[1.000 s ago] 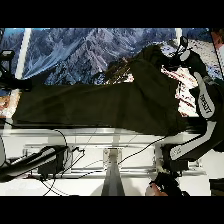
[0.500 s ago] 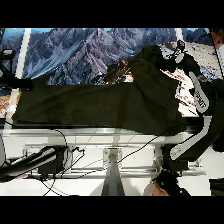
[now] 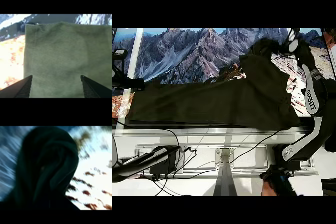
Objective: Fold the clothes and pants, and hang the long-sleeved shirts on hangers.
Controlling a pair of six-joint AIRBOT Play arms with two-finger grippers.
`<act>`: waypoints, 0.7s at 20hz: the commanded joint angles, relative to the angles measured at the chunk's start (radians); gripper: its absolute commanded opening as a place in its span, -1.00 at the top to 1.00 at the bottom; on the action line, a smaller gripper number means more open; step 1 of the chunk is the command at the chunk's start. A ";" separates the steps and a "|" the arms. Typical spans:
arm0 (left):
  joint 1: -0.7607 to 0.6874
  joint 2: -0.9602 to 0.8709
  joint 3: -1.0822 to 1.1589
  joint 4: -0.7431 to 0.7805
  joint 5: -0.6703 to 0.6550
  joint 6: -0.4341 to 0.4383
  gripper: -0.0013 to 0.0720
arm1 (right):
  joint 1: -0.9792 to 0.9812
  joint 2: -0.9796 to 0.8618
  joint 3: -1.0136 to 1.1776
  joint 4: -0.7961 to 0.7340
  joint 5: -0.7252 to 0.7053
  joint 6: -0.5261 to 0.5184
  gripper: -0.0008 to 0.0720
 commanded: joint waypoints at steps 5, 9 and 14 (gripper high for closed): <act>0.000 0.001 0.001 -0.188 0.022 0.000 -0.92 | 0.209 0.036 0.311 0.001 0.053 -0.240 0.91; 0.000 0.001 0.001 -0.347 0.064 0.002 -0.92 | 0.314 0.081 0.312 -0.034 0.061 -0.444 0.91; -0.002 0.001 0.001 -0.368 0.064 0.005 -0.92 | 0.319 0.132 0.312 -0.103 0.068 -0.456 0.91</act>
